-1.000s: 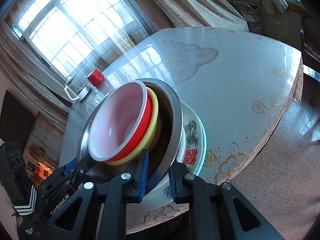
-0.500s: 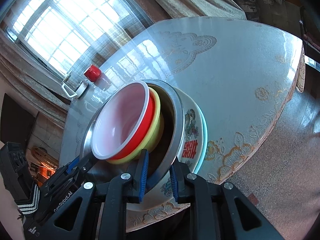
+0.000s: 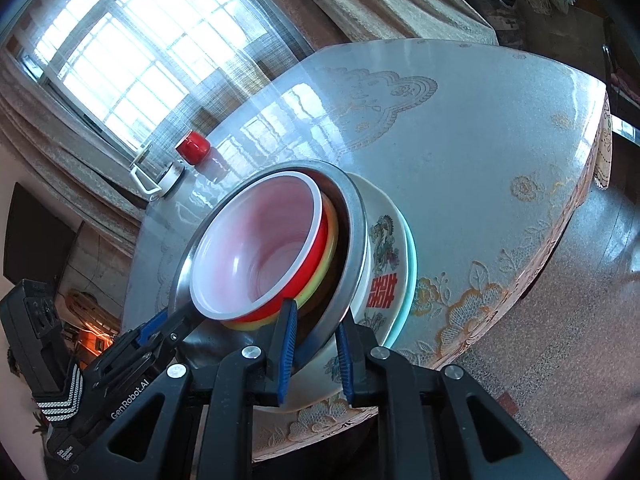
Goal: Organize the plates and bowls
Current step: 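Lower the nested bowls with both grippers onto the white floral plate, then open both grippers and pull them back from the steel bowl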
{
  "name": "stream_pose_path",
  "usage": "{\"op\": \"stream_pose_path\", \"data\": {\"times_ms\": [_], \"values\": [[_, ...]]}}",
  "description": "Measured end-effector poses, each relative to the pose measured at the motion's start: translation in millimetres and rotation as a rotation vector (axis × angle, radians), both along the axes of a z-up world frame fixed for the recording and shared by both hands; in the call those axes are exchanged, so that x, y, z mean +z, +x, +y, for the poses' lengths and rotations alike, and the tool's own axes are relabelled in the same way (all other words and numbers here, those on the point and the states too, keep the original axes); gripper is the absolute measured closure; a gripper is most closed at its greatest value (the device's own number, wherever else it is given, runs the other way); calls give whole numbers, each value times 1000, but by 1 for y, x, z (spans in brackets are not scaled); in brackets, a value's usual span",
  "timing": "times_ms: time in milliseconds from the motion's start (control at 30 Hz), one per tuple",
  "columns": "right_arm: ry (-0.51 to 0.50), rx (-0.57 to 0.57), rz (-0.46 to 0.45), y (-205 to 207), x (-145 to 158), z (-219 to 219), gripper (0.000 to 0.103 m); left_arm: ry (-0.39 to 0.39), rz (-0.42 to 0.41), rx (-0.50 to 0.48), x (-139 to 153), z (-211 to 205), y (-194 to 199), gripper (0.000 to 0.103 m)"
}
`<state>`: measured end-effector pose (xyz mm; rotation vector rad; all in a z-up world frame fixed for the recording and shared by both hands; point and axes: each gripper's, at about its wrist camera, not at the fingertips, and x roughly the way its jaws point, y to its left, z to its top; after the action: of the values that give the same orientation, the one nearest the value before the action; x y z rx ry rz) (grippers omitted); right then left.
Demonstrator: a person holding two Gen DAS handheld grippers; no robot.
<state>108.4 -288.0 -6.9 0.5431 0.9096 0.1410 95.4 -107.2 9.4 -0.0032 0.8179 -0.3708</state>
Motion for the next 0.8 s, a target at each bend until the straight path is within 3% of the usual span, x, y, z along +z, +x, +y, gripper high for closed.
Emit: {"op": "stream_pose_path", "data": {"times_ms": [400, 600, 667, 800], "values": [[-3, -6, -15, -6, 0, 3, 81, -11, -10, 5, 6, 7, -10, 69], [-62, 2, -63, -15, 6, 11, 73, 1, -35, 7, 13, 11, -25, 52], [-122, -2, -96, -22, 10, 16, 68, 1, -51, 25, 16, 16, -31, 33], [-223, -2, -174, -40, 18, 25, 65, -5, -73, 57, 19, 25, -43, 20]]}}
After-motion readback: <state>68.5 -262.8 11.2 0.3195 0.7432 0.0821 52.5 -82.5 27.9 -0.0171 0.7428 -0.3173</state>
